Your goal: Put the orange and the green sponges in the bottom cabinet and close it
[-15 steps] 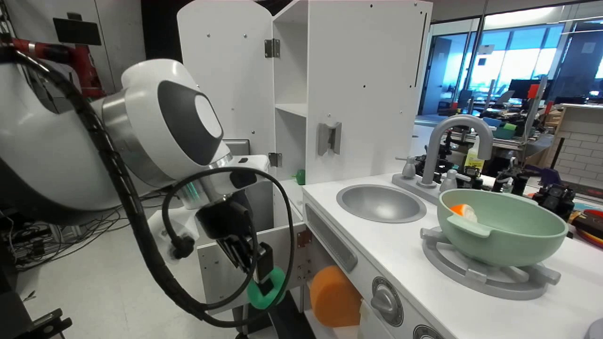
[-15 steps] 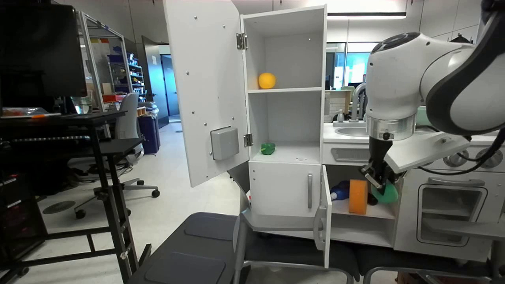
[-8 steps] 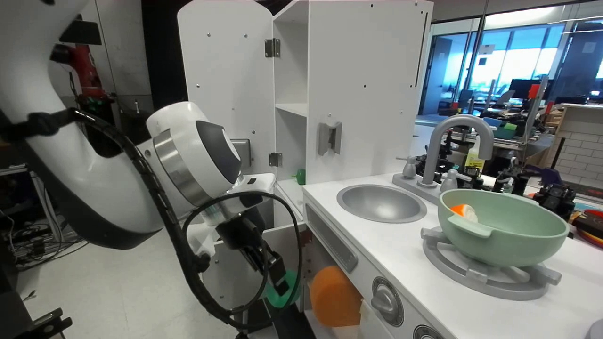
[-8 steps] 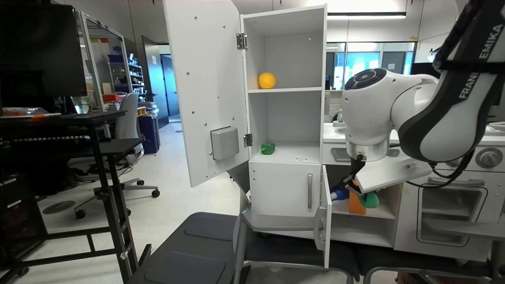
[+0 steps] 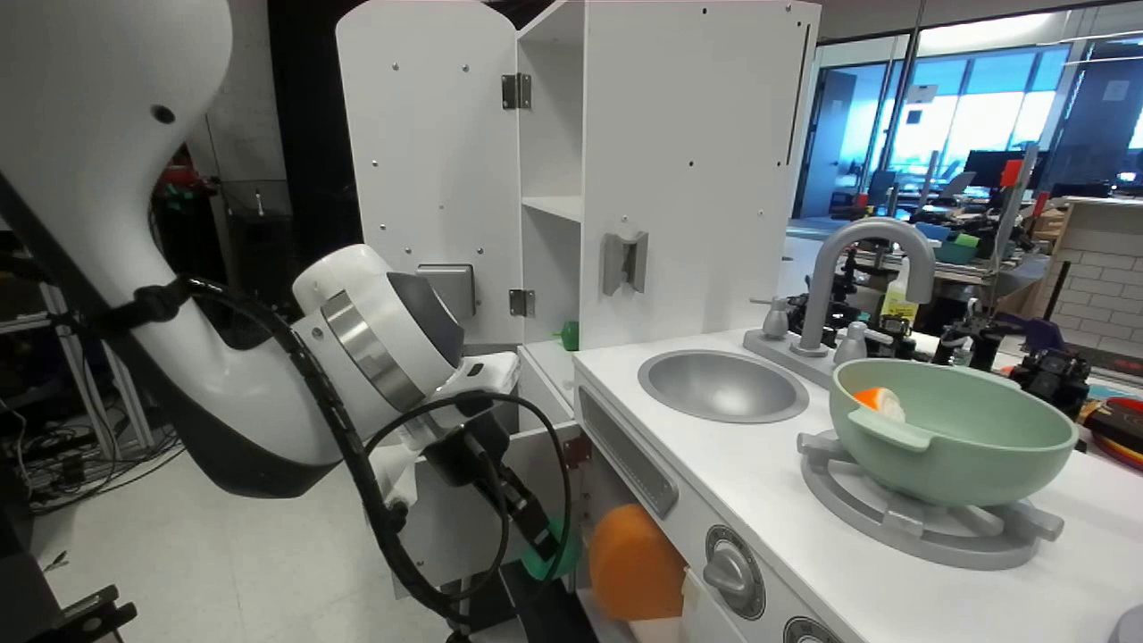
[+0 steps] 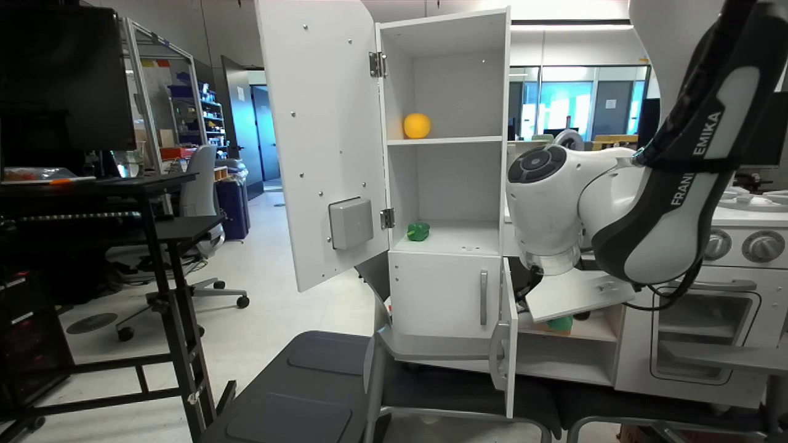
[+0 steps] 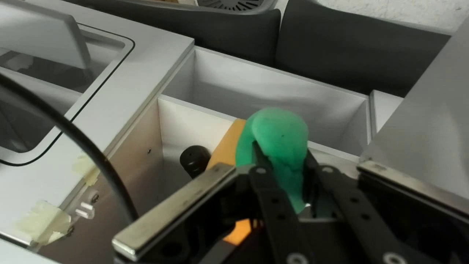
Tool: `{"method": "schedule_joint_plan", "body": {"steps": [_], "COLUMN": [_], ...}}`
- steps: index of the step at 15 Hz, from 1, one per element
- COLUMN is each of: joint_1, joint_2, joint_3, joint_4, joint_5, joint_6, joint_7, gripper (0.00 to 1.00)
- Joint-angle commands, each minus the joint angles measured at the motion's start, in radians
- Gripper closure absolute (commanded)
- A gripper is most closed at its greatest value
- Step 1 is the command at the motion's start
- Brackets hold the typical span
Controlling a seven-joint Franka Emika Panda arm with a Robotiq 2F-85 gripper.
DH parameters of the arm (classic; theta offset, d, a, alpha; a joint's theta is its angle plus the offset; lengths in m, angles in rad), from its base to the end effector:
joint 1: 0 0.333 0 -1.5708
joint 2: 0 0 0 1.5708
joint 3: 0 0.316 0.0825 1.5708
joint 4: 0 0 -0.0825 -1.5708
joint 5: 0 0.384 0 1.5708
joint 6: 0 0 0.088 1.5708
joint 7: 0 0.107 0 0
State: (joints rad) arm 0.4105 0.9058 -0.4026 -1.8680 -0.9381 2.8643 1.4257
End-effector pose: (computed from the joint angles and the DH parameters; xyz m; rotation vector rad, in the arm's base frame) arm 0.6025 0.0485 0.0520 2.6234 -0.4521 0.5539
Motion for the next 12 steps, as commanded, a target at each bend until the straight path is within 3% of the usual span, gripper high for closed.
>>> {"method": "schedule_joint_plan", "body": {"steps": [1, 12], "joint_1": [0.035, 0.035], "joint_2": [0.054, 0.143], "joint_3": [-0.054, -0.114], "joint_4": [0.057, 0.155], "joint_5": [-0.027, -0.015], "joint_6": [0.023, 0.019], "joint_7": [0.07, 0.125], "gripper": [0.95, 0.95]}}
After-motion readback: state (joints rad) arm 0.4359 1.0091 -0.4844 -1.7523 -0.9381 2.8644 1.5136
